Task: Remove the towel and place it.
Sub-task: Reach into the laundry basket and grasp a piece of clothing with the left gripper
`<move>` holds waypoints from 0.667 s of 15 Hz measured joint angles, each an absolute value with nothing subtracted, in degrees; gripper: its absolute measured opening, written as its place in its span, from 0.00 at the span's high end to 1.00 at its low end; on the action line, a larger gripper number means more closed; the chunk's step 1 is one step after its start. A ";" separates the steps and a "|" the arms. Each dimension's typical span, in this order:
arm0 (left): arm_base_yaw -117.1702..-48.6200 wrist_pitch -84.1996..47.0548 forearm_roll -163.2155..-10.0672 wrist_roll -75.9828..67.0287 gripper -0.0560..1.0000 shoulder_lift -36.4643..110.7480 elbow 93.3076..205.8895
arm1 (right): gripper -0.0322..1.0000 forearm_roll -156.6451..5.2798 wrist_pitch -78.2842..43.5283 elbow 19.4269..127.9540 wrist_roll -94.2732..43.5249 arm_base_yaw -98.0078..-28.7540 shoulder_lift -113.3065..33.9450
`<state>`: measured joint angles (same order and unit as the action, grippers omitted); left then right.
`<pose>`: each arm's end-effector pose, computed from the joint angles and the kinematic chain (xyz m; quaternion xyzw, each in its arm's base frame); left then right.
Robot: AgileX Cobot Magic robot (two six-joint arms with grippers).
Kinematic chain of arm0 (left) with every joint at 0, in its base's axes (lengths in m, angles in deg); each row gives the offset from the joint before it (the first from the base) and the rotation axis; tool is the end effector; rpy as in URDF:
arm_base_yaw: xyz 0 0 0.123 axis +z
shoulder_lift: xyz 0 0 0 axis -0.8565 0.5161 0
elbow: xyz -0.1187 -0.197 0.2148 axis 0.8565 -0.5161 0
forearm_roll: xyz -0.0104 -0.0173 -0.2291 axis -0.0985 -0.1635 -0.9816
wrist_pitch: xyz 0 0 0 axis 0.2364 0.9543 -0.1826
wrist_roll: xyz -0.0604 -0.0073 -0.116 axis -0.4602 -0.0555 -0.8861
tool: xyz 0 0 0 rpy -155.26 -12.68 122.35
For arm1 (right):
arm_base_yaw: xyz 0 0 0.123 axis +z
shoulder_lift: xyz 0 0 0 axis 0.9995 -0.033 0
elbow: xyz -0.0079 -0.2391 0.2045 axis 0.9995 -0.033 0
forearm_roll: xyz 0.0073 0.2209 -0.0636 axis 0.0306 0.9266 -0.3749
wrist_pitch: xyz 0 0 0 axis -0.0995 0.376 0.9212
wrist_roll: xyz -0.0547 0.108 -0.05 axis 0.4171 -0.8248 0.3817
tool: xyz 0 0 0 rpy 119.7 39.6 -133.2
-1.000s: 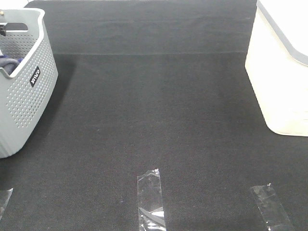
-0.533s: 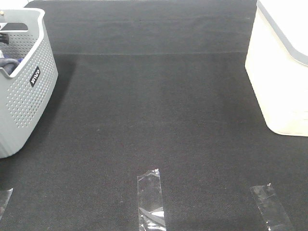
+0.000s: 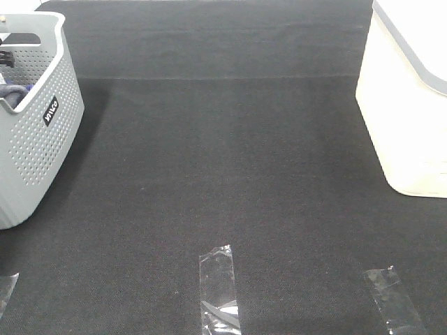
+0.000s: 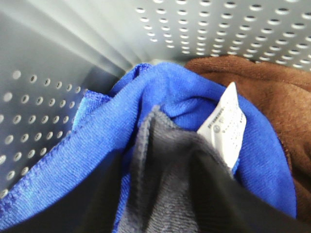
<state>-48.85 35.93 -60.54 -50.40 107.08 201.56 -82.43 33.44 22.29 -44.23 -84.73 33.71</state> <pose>0.5457 0.1216 0.1615 -0.1494 0.9593 0.1003 0.2175 -0.0186 0.0012 0.2505 -0.0550 0.8462 0.0070 0.5299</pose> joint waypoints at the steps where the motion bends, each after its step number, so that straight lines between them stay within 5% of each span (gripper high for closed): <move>1: -48.85 36.39 -60.60 -50.40 0.60 107.08 201.56 | 0.40 -82.43 33.44 22.29 -44.23 -84.73 33.71; 6: -48.85 38.79 -58.88 -50.22 0.69 106.11 201.56 | 0.40 -82.43 33.44 22.29 -44.23 -84.73 33.71; 10: -48.85 39.37 -58.13 -48.62 0.95 104.85 201.73 | 0.40 -82.43 33.44 22.29 -44.23 -84.73 33.71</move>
